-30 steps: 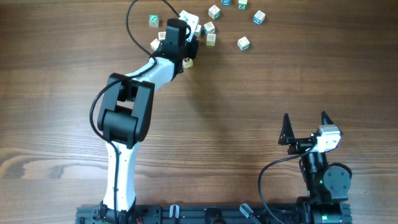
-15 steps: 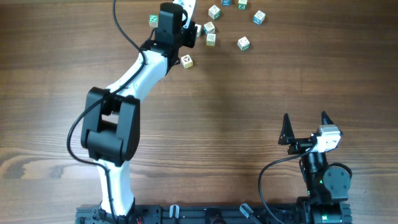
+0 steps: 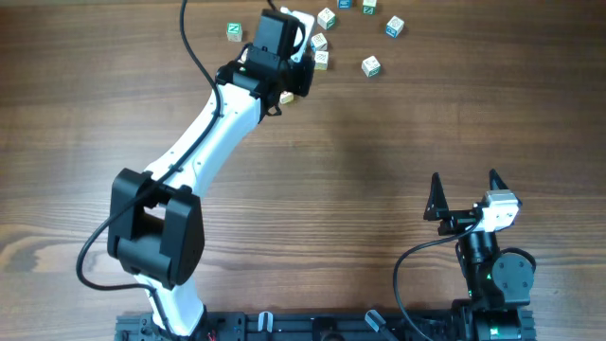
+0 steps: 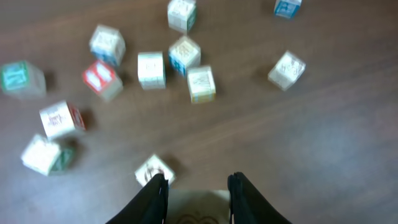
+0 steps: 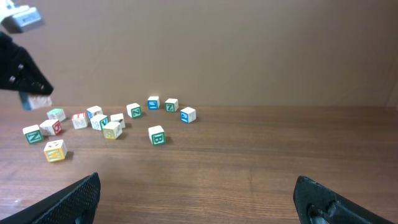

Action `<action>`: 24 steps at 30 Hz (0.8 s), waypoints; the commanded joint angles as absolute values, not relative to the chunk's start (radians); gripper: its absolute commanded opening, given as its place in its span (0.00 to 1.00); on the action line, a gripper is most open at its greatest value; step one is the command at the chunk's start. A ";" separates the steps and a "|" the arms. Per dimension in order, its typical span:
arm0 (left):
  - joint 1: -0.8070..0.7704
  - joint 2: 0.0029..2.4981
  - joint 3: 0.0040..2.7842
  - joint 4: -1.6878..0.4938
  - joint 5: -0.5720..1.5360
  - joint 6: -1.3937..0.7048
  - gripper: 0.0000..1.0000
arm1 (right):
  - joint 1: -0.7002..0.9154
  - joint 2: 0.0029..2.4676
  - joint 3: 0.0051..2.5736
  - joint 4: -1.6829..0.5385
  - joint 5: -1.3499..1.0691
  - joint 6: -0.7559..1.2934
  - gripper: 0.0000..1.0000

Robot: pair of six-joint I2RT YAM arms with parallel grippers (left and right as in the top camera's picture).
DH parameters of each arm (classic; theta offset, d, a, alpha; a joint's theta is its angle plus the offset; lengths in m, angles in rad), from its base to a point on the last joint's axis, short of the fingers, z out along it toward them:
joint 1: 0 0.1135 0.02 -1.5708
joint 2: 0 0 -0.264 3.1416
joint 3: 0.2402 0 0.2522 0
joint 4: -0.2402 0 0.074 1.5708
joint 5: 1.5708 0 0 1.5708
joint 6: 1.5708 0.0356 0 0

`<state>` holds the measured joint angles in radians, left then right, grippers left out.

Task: Form a horizontal line
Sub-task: 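Carry the 8 block toward the table center with the left gripper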

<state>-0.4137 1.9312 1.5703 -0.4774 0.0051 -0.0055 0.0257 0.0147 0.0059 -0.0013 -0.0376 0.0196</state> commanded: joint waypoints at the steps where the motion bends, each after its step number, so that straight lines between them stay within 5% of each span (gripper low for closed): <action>1: -0.430 1.911 1.577 -0.551 0.010 -0.108 0.27 | 0.031 0.005 0.005 0.000 -0.054 0.002 1.00; 15: -0.477 1.913 1.547 -0.659 -0.022 -0.361 0.25 | 0.031 0.005 0.005 0.000 -0.054 0.002 0.99; 24: -0.483 1.913 1.382 -0.482 -0.125 -0.457 0.25 | 0.031 0.005 0.005 0.000 -0.054 0.002 1.00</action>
